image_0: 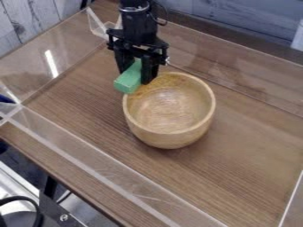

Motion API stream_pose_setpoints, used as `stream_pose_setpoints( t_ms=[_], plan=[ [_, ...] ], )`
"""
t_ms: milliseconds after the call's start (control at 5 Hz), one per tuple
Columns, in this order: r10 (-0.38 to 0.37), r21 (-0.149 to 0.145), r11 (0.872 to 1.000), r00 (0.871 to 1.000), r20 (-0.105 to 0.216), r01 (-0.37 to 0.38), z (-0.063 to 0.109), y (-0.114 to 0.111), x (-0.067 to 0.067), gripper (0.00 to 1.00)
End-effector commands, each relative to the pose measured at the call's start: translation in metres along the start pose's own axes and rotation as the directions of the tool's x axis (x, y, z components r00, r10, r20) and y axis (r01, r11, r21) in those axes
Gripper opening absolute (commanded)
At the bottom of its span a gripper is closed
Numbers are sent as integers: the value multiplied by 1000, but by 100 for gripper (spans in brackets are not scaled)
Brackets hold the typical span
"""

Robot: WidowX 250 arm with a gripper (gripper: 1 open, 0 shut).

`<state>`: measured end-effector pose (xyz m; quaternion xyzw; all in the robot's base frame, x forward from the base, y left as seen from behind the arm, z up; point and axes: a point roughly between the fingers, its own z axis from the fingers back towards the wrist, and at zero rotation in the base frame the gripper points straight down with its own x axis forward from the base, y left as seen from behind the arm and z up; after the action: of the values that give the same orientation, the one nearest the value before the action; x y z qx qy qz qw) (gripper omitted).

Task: Remove the green block from inside the brown bowl and put it on the table

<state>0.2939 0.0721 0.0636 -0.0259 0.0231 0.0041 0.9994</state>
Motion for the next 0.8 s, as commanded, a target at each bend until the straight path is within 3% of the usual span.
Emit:
stream_pose_setpoints(
  t_ms=[0, 600],
  plan=[
    [-20, 12, 1000, 999, 28, 20, 3, -5, 8, 0],
    [-29, 16, 999, 999, 21, 28, -1, -8, 9, 0]
  ],
)
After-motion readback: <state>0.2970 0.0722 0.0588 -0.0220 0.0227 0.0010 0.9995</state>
